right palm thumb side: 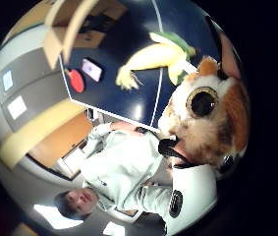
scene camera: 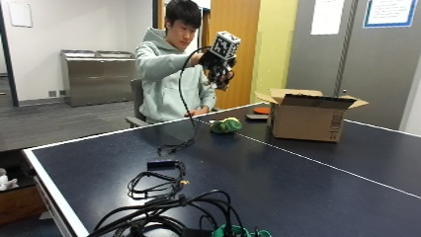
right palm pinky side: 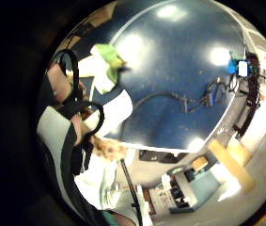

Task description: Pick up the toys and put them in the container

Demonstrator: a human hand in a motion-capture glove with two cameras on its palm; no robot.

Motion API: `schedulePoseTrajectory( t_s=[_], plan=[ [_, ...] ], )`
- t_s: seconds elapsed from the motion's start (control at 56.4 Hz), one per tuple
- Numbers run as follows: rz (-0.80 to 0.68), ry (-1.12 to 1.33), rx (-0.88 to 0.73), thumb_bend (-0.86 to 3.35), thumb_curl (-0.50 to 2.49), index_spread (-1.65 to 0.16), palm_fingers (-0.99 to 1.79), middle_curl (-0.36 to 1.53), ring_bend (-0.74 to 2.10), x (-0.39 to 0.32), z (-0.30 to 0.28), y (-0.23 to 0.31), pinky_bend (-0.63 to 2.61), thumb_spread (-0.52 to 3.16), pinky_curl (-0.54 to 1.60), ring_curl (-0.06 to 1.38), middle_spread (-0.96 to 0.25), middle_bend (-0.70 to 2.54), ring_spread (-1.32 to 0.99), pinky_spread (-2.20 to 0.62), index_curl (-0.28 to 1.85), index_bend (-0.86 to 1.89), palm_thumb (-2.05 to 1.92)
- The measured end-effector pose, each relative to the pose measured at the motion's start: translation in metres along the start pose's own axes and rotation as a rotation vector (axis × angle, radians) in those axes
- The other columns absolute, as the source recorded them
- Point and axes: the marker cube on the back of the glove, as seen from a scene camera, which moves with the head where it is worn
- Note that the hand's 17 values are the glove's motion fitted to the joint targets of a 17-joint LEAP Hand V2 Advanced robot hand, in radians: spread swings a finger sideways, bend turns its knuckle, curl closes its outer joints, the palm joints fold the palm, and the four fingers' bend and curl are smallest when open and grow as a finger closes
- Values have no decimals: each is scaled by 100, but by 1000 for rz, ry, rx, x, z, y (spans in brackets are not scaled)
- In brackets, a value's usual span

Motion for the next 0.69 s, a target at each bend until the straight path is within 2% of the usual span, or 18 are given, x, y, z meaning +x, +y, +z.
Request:
schedulePoseTrajectory(
  t_s=[0.071,0.142,0.213,0.284,0.355,0.461,0.514,0.532,0.55,0.567,0.603,0.638,0.691],
  plan=[
    [-225,119,115,9,80,-37,82,20,108,-38,-27,6,123,60,50,52,-37,43,-33,-39,84,53,69],
    [-171,54,275,8,82,-38,80,21,109,-109,-49,4,124,57,51,53,-39,44,-34,-40,88,52,69],
    [-216,9,395,7,85,-39,78,23,110,-144,-65,-10,125,55,52,54,-39,45,-34,-40,93,52,70],
    [-306,-38,516,6,87,-39,77,24,111,-159,-78,-32,127,54,53,55,-40,45,-34,-40,97,51,70],
    [-505,-12,618,5,89,-39,76,26,112,-151,-83,-58,128,52,53,56,-40,46,-34,-40,102,50,71],
    [-269,-70,765,1,90,-40,63,27,111,-175,-78,-105,127,54,53,57,-40,41,-33,-40,107,46,67],
    [-370,-102,733,-1,90,-39,57,28,111,-178,-70,-112,129,60,53,57,-37,39,-32,-40,108,36,63],
    [-414,-110,710,-1,87,-38,44,26,105,-177,-67,-113,133,72,52,55,-33,32,-30,-40,105,29,60],
    [-439,-116,689,-6,83,-38,11,26,89,-175,-66,-115,126,80,51,51,-28,28,-26,-34,105,35,52],
    [-457,-120,672,-6,81,-37,-5,27,83,-171,-65,-117,127,85,55,54,-24,26,-22,-29,105,36,49],
    [-487,-125,654,-11,74,-37,-34,27,62,-165,-63,-118,127,92,54,49,-17,25,-16,-21,98,27,35],
    [-430,-155,660,-10,70,-37,-41,27,45,-176,-61,-116,123,97,50,42,-13,22,-12,-15,92,17,27],
    [-265,-228,676,-8,64,-35,-43,27,29,-194,-61,-113,117,103,45,34,-8,18,-7,-8,81,6,18]
  ],
)
